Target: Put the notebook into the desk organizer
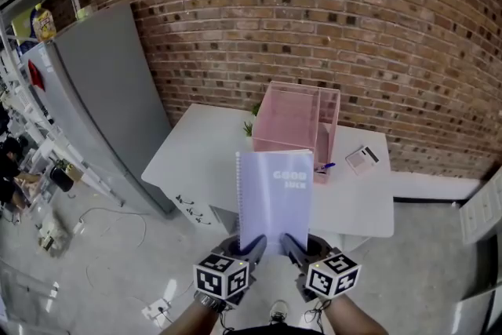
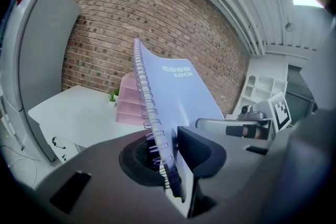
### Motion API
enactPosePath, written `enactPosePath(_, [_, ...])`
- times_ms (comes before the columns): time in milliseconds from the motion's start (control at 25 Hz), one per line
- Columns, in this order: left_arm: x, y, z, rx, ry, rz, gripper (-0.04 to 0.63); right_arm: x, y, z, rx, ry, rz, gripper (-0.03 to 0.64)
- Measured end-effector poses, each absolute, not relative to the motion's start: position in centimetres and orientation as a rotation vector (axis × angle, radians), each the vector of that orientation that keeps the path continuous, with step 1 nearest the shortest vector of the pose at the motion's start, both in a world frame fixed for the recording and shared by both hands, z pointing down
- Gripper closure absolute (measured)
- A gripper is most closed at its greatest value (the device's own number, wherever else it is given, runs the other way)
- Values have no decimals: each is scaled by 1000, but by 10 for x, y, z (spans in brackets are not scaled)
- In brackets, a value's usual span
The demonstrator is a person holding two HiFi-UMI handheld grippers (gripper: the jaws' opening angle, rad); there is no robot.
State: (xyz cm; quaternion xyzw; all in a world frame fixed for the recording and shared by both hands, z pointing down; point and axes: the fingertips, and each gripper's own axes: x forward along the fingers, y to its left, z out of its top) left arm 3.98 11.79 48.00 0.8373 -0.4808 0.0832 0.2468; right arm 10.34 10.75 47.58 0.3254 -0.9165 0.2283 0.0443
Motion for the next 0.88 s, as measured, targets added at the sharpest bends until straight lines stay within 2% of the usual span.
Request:
enactPosePath(480, [56,69,476,2320,-1273,221,518,121,62,475,1048,-2788,722,563])
enactPosePath(880, [28,12,486,2383,-1109,247,518,94,13,486,1225,-2708,768,562])
